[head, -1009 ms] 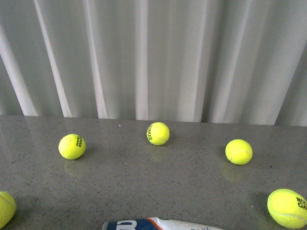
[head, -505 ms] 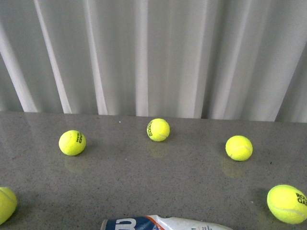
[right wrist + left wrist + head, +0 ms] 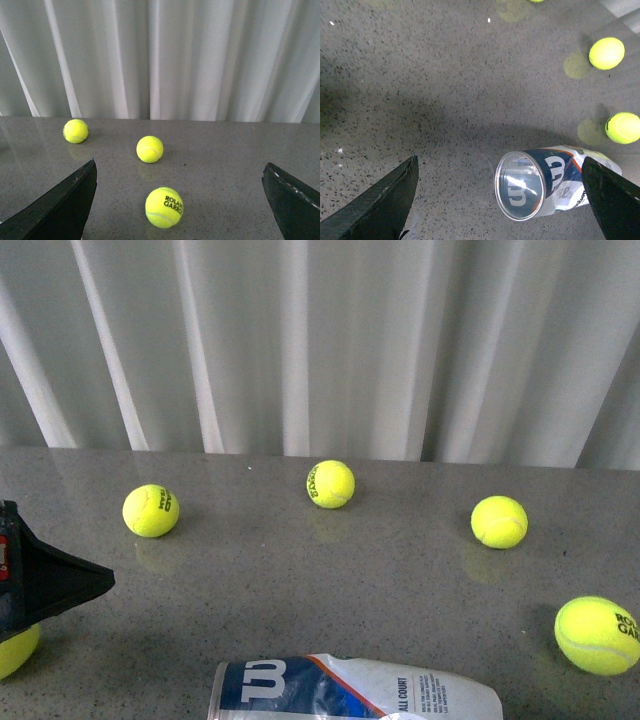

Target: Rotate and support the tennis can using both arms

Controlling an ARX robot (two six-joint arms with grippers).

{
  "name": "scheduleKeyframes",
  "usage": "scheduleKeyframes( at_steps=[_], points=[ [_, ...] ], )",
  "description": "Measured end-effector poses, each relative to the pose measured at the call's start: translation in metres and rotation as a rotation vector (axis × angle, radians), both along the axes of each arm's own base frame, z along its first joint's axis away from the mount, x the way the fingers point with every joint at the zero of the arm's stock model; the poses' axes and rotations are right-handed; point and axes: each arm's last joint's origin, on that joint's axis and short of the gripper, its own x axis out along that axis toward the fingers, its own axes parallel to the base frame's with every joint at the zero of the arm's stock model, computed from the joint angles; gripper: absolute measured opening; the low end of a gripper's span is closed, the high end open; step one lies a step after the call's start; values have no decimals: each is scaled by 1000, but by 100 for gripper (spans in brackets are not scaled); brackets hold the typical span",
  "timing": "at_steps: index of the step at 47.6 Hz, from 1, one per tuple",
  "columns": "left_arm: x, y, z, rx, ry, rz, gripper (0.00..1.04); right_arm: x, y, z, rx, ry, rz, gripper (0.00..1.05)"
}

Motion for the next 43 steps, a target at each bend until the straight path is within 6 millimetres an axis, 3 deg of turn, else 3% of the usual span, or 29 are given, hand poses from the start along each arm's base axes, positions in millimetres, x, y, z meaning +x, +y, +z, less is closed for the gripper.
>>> scheduleKeyframes(
  at_steps=[12, 31, 43],
  points=[
    [12, -11, -30, 3, 61, -131, 98, 0, 0, 0, 0, 0, 0, 98],
    [19, -49, -36, -90, 43, -223, 98, 0, 0, 0, 0, 0, 0, 98],
    [12, -59, -40, -105, 75, -243, 98, 0, 0, 0, 0, 0, 0, 98]
  ],
)
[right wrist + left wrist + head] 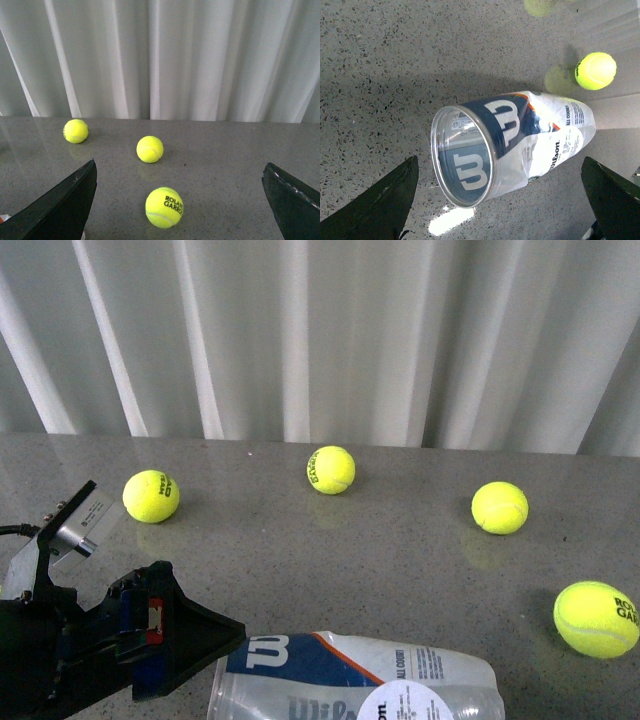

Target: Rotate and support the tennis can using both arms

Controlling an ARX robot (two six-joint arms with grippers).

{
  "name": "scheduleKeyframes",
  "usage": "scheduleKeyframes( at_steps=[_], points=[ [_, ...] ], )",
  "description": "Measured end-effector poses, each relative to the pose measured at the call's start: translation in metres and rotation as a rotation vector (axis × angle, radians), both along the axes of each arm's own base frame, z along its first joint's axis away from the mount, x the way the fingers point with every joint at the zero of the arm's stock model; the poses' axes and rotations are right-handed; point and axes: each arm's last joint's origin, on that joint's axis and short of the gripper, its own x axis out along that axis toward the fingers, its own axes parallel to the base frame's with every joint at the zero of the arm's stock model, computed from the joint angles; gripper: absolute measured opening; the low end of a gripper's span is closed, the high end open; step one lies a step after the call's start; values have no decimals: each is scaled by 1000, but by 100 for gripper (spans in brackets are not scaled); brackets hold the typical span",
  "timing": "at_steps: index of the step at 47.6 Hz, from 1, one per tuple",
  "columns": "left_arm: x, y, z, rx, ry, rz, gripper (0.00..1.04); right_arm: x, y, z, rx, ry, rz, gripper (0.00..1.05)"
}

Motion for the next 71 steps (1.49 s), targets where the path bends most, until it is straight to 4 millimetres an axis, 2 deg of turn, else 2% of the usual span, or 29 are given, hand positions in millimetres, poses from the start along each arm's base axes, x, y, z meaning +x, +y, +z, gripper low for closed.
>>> scheduleKeyframes(
  at_steps=[11, 26, 53, 71],
  points=[
    [-6, -5, -3, -13, 21, -20, 98, 0, 0, 0, 0, 0, 0, 98],
    [-10, -22, -12, -36, 39, -47, 98, 0, 0, 0, 0, 0, 0, 98],
    [9, -52, -17, -195, 83, 5, 98, 0, 0, 0, 0, 0, 0, 98],
    [12, -55, -31, -245, 161, 60, 38, 0, 0, 0, 0, 0, 0, 98]
  ],
)
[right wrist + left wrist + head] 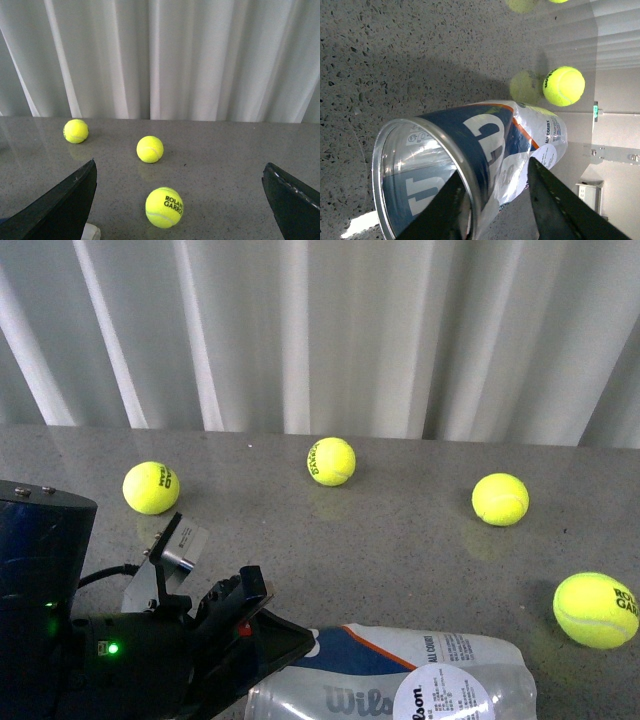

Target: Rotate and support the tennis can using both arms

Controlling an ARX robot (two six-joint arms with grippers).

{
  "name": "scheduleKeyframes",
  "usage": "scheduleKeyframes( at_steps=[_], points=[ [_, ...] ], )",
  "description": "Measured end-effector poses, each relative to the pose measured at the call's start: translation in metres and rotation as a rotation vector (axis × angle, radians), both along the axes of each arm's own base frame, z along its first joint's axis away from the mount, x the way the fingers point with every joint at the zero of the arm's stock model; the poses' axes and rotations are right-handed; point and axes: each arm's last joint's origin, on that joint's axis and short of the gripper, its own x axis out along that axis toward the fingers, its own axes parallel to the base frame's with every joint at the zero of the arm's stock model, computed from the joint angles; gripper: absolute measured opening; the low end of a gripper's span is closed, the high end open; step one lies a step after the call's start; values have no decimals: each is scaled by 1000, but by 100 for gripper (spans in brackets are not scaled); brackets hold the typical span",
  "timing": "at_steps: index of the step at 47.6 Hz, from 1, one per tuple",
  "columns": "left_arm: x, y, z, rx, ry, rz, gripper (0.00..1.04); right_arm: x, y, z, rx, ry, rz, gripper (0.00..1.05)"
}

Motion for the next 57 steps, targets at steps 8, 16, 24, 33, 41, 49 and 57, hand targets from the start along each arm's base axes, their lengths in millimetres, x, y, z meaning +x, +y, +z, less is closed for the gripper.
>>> scheduleKeyframes(
  at_steps=[8, 16, 24, 33, 41, 49, 57],
  points=[
    [2, 1, 3, -43, 0, 10, 12, 0, 0, 0, 0, 0, 0, 98],
    [6, 12, 29, 45, -37, 35, 4, 0, 0, 0, 0, 0, 0, 98],
    [11, 26, 60, 242, -128, 28, 4, 0, 0, 0, 0, 0, 0, 98],
    [15, 31, 102, 446, -280, 4, 4, 0, 0, 0, 0, 0, 0, 98],
    [24, 32, 145, 609, -431, -29, 4, 0, 0, 0, 0, 0, 0, 98],
    [29, 27, 184, 759, -578, -119, 4, 0, 0, 0, 0, 0, 0, 98],
    [25, 15, 202, 882, -666, -263, 4, 0, 0, 0, 0, 0, 0, 98]
  ],
)
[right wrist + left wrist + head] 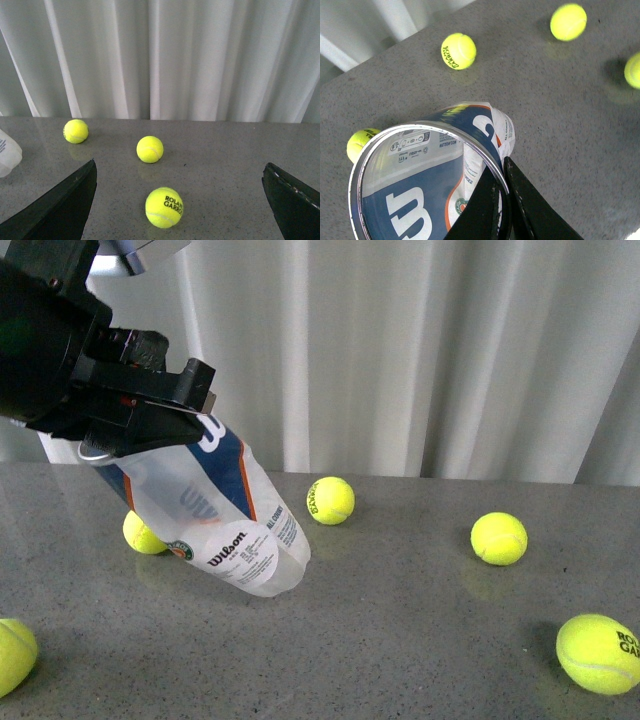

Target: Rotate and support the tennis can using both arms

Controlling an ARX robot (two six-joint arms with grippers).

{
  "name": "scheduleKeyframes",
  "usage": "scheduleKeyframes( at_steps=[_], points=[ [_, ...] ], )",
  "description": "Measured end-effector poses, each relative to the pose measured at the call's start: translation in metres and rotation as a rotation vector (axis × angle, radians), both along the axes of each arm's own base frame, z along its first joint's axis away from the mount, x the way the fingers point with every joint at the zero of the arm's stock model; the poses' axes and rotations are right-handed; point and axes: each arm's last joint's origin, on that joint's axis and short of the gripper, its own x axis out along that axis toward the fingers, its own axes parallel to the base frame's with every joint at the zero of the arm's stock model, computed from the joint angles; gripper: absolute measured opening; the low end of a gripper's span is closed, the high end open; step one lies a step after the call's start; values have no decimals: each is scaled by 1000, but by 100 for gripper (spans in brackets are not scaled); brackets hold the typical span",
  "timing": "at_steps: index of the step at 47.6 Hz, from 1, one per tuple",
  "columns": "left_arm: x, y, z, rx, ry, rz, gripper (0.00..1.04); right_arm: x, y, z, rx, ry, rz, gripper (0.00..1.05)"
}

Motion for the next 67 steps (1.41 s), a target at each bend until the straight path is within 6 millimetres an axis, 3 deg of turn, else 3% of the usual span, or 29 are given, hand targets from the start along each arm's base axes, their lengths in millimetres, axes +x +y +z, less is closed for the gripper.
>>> scheduleKeyframes(
  at_steps=[17, 32, 56, 67],
  points=[
    [-4, -17, 10, 260, 20, -172, 4, 0, 0, 0, 0, 0, 0, 98],
    [-4, -43, -18, 342, 118, -285, 4, 0, 0, 0, 0, 0, 0, 98],
    [-9, -66, -38, 355, 118, -342, 4, 0, 0, 0, 0, 0, 0, 98],
    [-7, -66, -37, 342, 130, -326, 40, 0, 0, 0, 0, 0, 0, 98]
  ],
)
